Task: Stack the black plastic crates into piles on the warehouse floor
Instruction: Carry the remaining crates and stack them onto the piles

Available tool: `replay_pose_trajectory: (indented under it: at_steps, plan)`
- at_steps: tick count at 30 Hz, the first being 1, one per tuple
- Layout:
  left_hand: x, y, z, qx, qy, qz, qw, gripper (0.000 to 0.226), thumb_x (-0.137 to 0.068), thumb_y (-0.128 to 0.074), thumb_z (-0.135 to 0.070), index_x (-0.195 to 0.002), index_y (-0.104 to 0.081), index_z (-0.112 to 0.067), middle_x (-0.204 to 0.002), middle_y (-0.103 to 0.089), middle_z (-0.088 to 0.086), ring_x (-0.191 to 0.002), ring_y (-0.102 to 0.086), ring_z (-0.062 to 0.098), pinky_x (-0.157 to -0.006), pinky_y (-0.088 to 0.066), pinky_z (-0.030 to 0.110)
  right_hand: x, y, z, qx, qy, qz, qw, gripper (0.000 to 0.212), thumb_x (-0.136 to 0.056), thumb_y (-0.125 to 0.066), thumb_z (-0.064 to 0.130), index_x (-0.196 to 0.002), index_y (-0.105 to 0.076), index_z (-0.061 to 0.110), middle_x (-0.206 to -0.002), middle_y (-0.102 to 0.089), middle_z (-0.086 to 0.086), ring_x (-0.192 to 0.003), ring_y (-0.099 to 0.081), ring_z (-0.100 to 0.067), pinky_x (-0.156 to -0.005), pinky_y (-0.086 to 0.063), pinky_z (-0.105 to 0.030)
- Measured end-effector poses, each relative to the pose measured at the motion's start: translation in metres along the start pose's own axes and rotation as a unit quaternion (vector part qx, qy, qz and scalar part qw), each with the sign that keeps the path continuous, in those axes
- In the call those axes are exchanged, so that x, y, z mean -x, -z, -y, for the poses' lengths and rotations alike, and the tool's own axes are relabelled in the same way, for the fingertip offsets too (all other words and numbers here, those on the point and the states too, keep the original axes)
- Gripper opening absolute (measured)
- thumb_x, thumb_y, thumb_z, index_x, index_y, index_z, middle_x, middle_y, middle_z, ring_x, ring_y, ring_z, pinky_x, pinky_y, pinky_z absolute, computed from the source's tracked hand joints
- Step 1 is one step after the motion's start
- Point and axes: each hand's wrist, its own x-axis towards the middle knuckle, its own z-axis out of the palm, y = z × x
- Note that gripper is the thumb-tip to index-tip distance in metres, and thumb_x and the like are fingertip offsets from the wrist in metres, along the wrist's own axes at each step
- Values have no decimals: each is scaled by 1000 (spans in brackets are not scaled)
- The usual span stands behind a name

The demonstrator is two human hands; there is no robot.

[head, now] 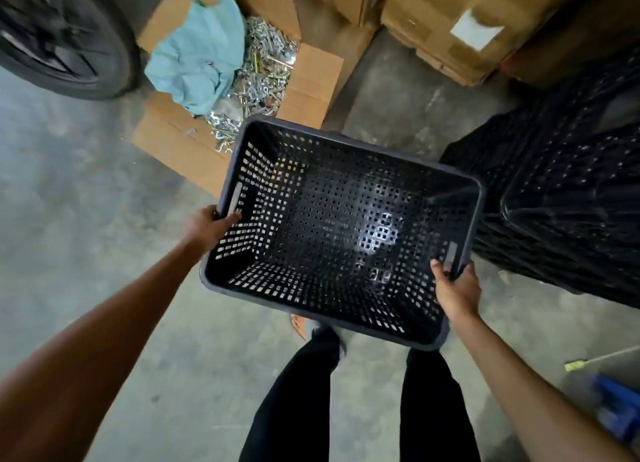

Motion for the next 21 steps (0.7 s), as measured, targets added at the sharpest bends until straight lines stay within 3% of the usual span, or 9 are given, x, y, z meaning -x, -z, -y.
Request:
replay_pose_trajectory:
  at_steps: [3,5,9,11,13,15,17,19,21]
  plan:
    - [-10,-21,13,74,-19,-21,997,38,-89,-64,-24,-122,-65,-4,-80,-58,11,-61,-48,18,-52,-35,26,-5,-11,-7,1,6,-39,999,26,-95,-57,26,-111,-59,6,-105,-69,-23,-98,-66,-41,-80,-52,-44]
    - [-10,-20,13,70,-25,-41,996,36,-90,-63,-22,-120,-65,-2,-79,-58,11,-58,-45,19,-51,-35,27,-4,-6,-4,1,24,-24,999,24,-96,-54,24,-113,-61,9,-104,-70,-21,-96,-67,-40,-80,-55,-45]
    - [22,18,-1,39,-18,-64,997,33,-88,-66,-23,-114,-68,-3,-66,-61,3,-46,-47,11,-31,-38,18,11,28,18,78,93,-3,993,31,-98,-50,27,-122,-55,7,-108,-68,-22,-100,-65,-41,-78,-52,-41]
    - [46,54,-9,13,-17,-71,997,33,-87,-68,-25,-112,-69,-4,-70,-65,6,-50,-55,15,-41,-45,22,25,51,42,138,114,8,984,41,-99,-47,28,-131,-47,2,-117,-64,-26,-112,-59,-41,-83,-50,-43]
    - [76,106,-18,-27,-25,-60,998,32,-86,-68,-26,-109,-70,-5,-83,-72,17,-66,-69,30,-60,-59,36,49,83,79,172,123,30,977,47,-100,-44,29,-140,-37,5,-124,-59,-26,-117,-54,-40,-87,-49,-45]
    - [110,166,-31,-55,-47,-55,996,29,-85,-67,-25,-107,-71,-6,-93,-74,23,-83,-72,35,-79,-59,44,82,125,126,177,138,49,973,54,-101,-43,26,-151,-24,17,-130,-53,-25,-109,-57,-40,-79,-52,-45]
    - [141,220,-43,-81,-72,-62,992,30,-83,-69,-22,-107,-72,-5,-97,-73,24,-90,-71,36,-84,-57,44,113,166,175,182,156,76,968,67,-101,-44,22,-156,-5,28,-131,-49,-23,-94,-61,-38,-70,-53,-44]
    - [179,275,-60,-101,-98,-92,986,29,-82,-71,-22,-104,-72,-2,-98,-73,24,-92,-69,36,-83,-54,43,144,212,226,205,202,102,952,71,-102,-43,20,-156,3,29,-122,-55,-20,-78,-57,-33,-66,-52,-42]
    - [220,325,-79,-103,-128,-122,979,30,-80,-72,-22,-101,-70,-2,-100,-71,24,-95,-68,36,-82,-53,40,175,257,271,232,262,106,931,70,-102,-41,18,-156,4,22,-86,-56,-8,-60,-35,-26,-59,-43,-36]
